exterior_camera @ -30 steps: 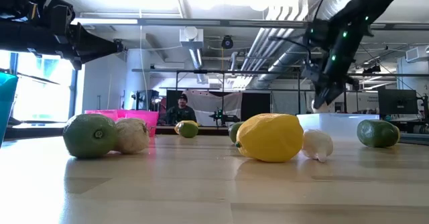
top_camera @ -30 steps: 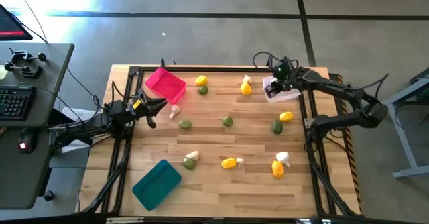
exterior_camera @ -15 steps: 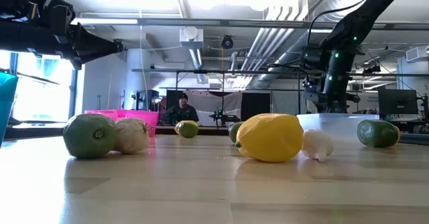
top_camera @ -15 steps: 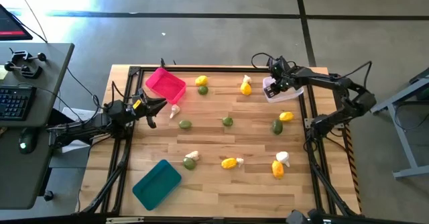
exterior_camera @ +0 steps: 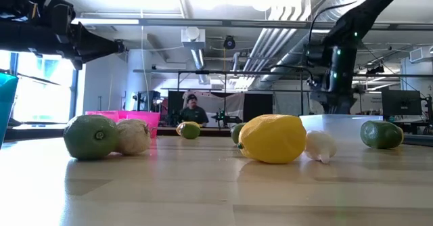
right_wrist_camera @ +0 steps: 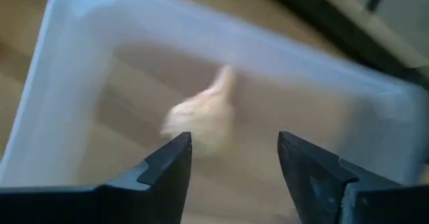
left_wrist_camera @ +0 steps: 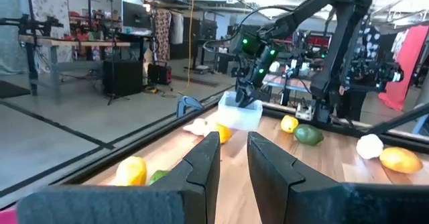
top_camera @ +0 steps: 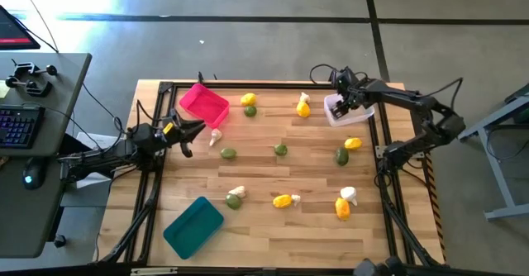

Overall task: Sort produce into baskets
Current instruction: Put the green lime in the red bin

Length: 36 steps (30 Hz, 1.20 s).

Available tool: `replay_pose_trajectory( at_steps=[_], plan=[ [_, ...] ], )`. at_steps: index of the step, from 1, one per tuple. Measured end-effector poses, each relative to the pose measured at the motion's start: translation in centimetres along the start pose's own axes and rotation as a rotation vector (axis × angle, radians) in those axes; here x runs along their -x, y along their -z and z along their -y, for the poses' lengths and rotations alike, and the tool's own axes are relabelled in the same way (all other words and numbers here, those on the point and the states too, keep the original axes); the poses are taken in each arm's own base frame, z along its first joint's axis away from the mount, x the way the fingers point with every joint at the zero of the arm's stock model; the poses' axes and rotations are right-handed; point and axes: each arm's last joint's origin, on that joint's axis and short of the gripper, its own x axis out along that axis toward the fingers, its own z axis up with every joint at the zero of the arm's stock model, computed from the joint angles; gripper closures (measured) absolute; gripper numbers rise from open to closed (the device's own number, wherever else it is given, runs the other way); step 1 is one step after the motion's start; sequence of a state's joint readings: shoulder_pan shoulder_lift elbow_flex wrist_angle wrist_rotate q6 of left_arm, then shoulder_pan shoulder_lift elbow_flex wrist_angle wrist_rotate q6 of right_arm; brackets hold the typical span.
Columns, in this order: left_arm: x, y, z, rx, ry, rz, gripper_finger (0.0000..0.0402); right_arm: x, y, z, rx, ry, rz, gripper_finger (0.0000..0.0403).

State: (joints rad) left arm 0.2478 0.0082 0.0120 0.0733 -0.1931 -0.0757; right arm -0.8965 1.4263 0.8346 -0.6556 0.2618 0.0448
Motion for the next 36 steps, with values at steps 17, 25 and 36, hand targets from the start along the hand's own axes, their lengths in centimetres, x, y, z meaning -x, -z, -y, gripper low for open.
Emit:
replay_pose_trajectory(
  at_steps=[17, 25, 36],
  plan=[
    [-0.7, -0.6, 0.1, 0.079, -0.032, 0.003, 0.0367, 3.5, 1.1, -4.3, 0.132, -0.292, 0.468, 0.0395],
    [-2.5, -2.6, 0.6, 0.03, -0.036, -0.095, 0.04, 5.4, 0.8, -7.4, 0.178, -0.4, 0.621, 0.0398],
    [-7.9, -3.4, -0.7, -0.088, -0.033, -0.367, 0.0401, 7.4, 0.5, -10.0, 0.212, -0.539, 0.795, 0.0402]
  ],
)
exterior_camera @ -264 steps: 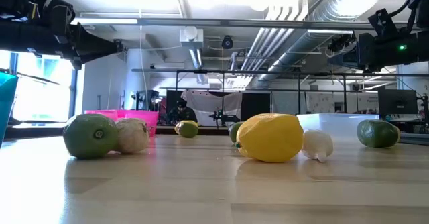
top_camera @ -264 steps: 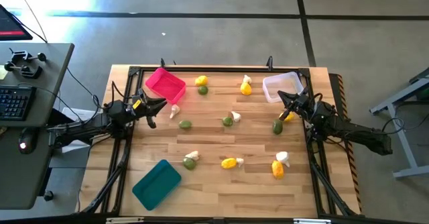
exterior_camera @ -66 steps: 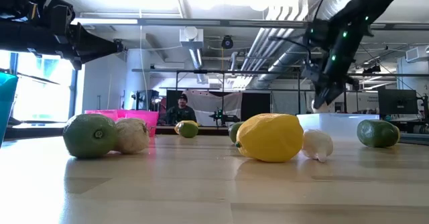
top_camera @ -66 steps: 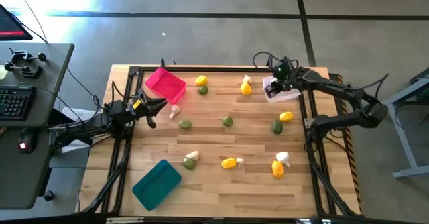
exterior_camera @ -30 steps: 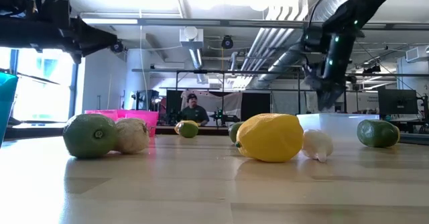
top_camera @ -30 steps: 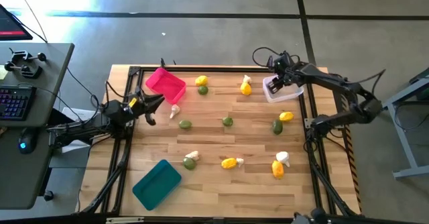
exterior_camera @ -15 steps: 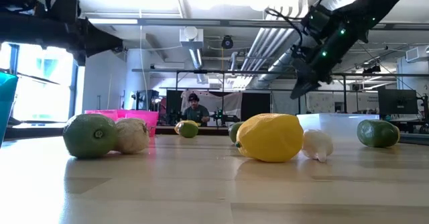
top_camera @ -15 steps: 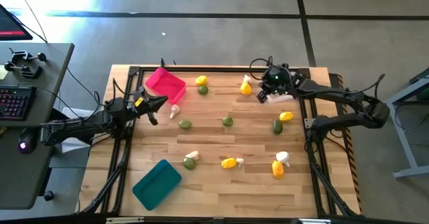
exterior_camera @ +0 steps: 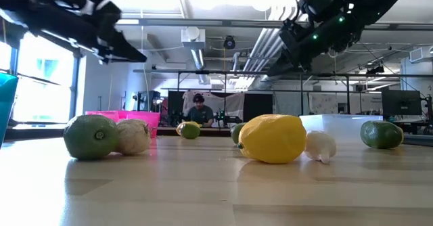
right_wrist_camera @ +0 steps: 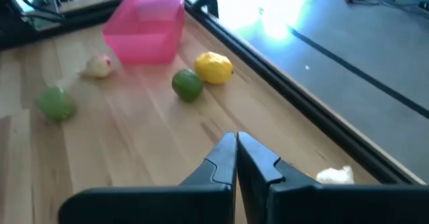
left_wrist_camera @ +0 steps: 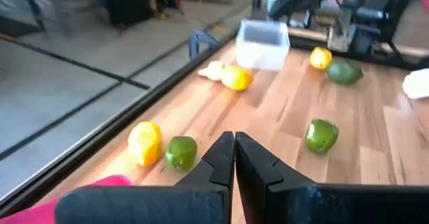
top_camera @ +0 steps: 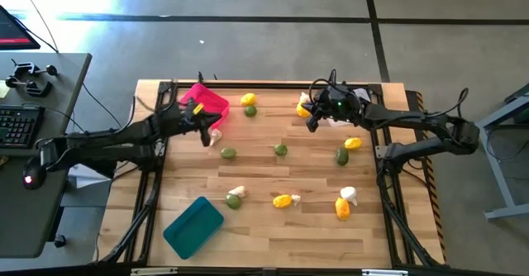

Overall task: Sort produce into baskets
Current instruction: Put the green lime in the red bin

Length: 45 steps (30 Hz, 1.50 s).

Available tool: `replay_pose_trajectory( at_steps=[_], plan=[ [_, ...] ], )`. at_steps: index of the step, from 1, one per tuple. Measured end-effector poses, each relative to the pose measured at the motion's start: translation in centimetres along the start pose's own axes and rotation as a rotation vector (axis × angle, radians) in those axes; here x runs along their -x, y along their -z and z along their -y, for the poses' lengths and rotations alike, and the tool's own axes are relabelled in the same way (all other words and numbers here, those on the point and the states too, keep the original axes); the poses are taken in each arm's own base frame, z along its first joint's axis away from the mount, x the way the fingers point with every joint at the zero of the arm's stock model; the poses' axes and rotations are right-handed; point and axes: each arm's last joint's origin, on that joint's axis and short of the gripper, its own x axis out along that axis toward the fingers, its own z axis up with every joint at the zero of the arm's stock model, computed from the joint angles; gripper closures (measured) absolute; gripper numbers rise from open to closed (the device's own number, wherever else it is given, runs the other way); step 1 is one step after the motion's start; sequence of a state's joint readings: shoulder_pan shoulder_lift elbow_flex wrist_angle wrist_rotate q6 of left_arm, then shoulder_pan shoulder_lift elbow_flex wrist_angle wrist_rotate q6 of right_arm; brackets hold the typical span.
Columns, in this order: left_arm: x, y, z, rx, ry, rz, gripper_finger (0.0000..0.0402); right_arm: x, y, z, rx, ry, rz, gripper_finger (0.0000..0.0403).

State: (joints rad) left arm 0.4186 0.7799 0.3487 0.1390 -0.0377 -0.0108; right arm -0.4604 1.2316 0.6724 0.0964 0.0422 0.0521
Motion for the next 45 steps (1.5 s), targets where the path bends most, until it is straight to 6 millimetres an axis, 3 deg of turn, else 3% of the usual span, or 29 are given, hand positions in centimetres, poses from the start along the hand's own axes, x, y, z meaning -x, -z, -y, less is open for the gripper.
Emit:
replay_pose_trajectory(
  at_steps=[6, 14, 22, 31, 38, 45],
  plan=[
    [-3.5, -2.3, -1.7, -0.045, 0.112, -0.074, 0.0401, 0.0, -0.1, -0.1, 0.002, -0.005, 0.007, 0.0402],
    [-8.7, -4.2, -2.8, -0.151, 0.115, -0.224, 0.0399, 0.0, -0.1, -0.1, 0.028, -0.004, 0.013, 0.0402],
    [-13.7, -5.3, -3.4, -0.184, 0.025, -0.39, 0.0349, 0.0, -0.1, -0.1, 0.055, -0.004, 0.007, 0.0402],
    [-18.1, -4.9, -3.5, -0.274, 0.029, -0.593, 0.0266, 0.0, 0.0, -0.1, 0.081, -0.003, -0.002, 0.0402],
    [-19.3, -3.7, -2.9, -0.41, 0.114, -0.726, 0.0215, 0.0, 0.0, -0.1, 0.083, -0.003, -0.003, 0.0402],
    [-20.5, -1.9, -2.3, -0.513, 0.123, -0.778, 0.0201, 0.0, 0.0, -0.1, 0.1, -0.002, -0.003, 0.0402]
  ],
)
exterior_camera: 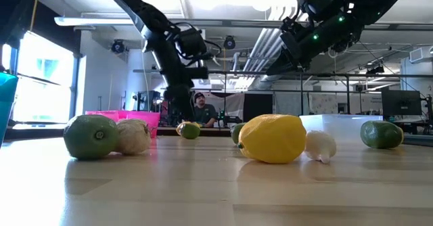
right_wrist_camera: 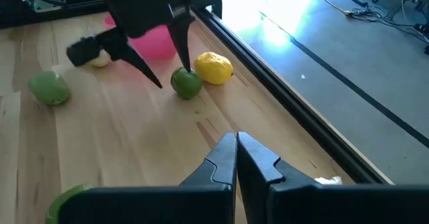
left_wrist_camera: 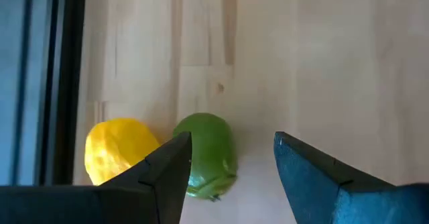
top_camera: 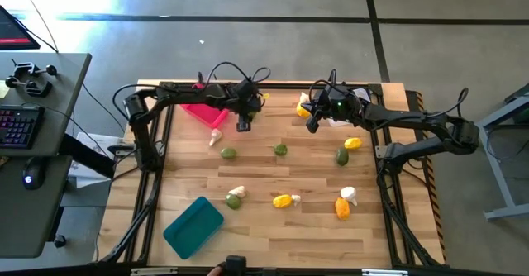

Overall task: Sort produce into baskets
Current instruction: Put the green lime in the red bin

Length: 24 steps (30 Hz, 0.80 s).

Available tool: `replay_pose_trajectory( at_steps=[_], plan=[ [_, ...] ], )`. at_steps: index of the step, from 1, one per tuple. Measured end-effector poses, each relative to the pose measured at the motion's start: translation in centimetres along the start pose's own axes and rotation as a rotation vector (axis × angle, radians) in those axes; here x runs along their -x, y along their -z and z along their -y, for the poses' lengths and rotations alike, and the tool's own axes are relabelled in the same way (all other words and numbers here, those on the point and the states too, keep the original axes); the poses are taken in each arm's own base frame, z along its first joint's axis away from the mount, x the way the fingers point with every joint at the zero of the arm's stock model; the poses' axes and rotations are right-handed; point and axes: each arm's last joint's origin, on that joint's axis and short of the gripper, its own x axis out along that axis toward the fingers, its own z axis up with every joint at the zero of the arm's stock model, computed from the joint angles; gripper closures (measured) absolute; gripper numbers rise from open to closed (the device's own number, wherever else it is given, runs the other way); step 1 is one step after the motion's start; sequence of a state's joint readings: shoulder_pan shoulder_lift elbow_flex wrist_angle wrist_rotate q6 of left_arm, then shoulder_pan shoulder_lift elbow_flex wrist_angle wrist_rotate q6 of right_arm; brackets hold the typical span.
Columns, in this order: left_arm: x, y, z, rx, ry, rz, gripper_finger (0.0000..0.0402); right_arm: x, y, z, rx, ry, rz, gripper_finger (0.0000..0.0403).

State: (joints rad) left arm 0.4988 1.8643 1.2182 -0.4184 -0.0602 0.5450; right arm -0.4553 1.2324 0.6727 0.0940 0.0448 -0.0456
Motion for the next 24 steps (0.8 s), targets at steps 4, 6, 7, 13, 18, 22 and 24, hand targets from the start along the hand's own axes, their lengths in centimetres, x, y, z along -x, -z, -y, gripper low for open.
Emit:
replay_pose_trajectory(
  at_steps=[4, 6, 7, 13, 18, 22, 24],
  plan=[
    [-0.7, 0.1, -0.1, -0.005, -0.068, -0.044, 0.0201, 0.0, 0.0, 0.0, 0.0, 0.0, 0.0, 0.0402],
    [-1.2, 0.4, -0.1, -0.002, -0.067, -0.063, 0.0201, 0.0, 0.0, 0.0, 0.0, 0.001, 0.0, 0.0402],
    [-1.4, 0.4, -0.2, 0.0, -0.066, -0.066, 0.0201, 0.0, 0.0, 0.0, 0.0, 0.001, 0.0, 0.0402],
    [-2.9, 0.9, 0.1, -0.015, -0.06, -0.105, 0.0201, 0.0, 0.0, 0.0, 0.001, 0.001, 0.0, 0.0402],
    [-3.3, 0.9, 0.3, -0.022, -0.054, -0.113, 0.0208, 0.0, 0.0, 0.0, 0.008, 0.001, 0.0, 0.0402],
    [-3.3, 0.8, 0.5, -0.02, -0.053, -0.114, 0.0237, 0.0, 0.0, 0.0, 0.008, 0.0, 0.0, 0.0402],
    [-3.3, 0.8, 0.5, -0.02, -0.052, -0.115, 0.0254, 0.0, 0.0, 0.0, 0.007, 0.0, 0.0, 0.0402]
  ],
)
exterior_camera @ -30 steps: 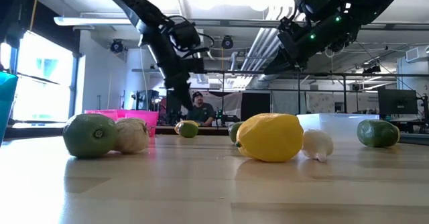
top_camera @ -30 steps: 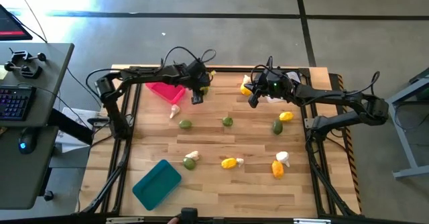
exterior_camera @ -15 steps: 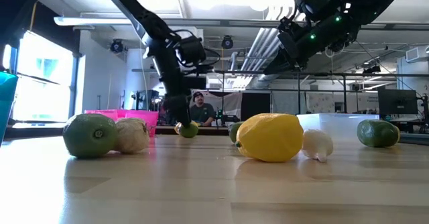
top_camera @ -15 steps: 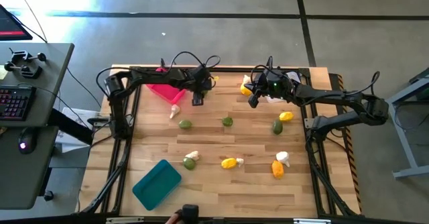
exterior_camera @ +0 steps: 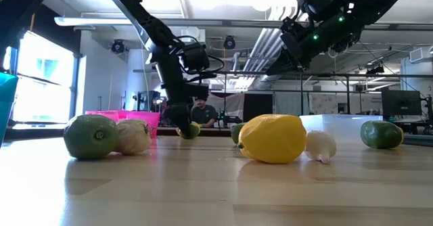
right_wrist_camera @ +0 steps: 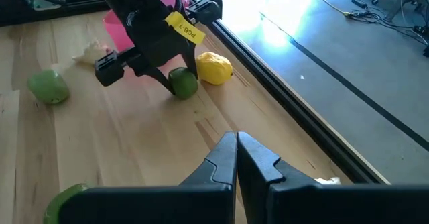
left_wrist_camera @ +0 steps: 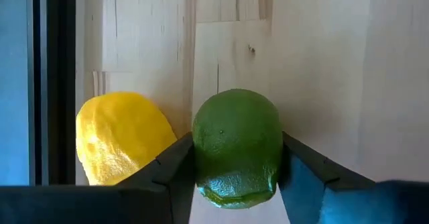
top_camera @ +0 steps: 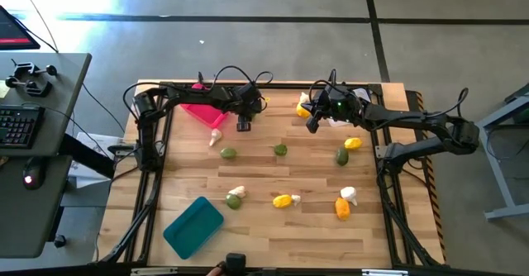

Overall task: Sort produce into baskets
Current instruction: Put the green lime in the red bin

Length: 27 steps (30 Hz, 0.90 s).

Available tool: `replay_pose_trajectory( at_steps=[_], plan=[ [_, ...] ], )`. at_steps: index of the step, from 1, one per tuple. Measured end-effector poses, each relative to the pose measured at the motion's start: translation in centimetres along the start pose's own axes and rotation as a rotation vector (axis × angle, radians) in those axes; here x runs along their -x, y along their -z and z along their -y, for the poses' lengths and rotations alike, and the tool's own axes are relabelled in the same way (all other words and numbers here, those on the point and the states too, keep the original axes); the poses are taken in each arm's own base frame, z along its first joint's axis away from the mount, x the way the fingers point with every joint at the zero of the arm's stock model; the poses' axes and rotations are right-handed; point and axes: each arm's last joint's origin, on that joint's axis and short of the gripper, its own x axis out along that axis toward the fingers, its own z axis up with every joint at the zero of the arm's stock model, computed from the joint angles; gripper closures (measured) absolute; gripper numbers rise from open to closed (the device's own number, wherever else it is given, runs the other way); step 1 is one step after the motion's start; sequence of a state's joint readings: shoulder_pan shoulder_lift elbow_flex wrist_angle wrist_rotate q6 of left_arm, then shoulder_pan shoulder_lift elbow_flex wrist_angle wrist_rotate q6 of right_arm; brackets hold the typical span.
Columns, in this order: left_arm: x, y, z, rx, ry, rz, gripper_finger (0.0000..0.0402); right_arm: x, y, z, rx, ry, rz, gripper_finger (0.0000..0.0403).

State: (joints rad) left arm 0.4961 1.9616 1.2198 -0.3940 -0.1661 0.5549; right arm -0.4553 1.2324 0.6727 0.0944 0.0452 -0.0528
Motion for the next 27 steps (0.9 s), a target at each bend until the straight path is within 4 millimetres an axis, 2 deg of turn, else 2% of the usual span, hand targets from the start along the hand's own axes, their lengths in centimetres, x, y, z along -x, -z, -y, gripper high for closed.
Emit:
replay_pose_trajectory(
  at_steps=[6, 11, 15, 18, 21, 23, 27],
  plan=[
    [1.4, -0.1, -0.1, -0.001, 0.002, 0.023, 0.0274, 0.0, 0.0, 0.0, 0.0, 0.0, 0.0, 0.0402],
    [5.5, -0.6, -0.7, 0.031, -0.024, 0.102, 0.0274, 0.0, 0.0, 0.0, 0.0, -0.001, 0.0, 0.0402],
    [10.0, -0.1, -1.1, 0.154, -0.037, 0.158, 0.0274, 0.0, 0.0, 0.0, 0.0, -0.001, 0.0, 0.0402],
    [13.0, 1.5, -1.7, 0.302, -0.034, 0.13, 0.0274, 0.0, 0.0, 0.0, 0.0, -0.002, -0.001, 0.0402],
    [14.5, 3.8, -2.2, 0.421, -0.081, 0.054, 0.0274, 0.0, 0.0, -0.2, 0.004, -0.009, -0.001, 0.0402],
    [14.6, 5.4, -2.4, 0.489, -0.109, 0.004, 0.0274, 0.0, 0.0, -0.3, 0.005, -0.013, -0.001, 0.0402],
    [12.9, 8.6, -2.2, 0.588, -0.082, -0.097, 0.0274, 0.0, 0.0, -0.6, 0.011, -0.022, -0.001, 0.0402]
  ],
)
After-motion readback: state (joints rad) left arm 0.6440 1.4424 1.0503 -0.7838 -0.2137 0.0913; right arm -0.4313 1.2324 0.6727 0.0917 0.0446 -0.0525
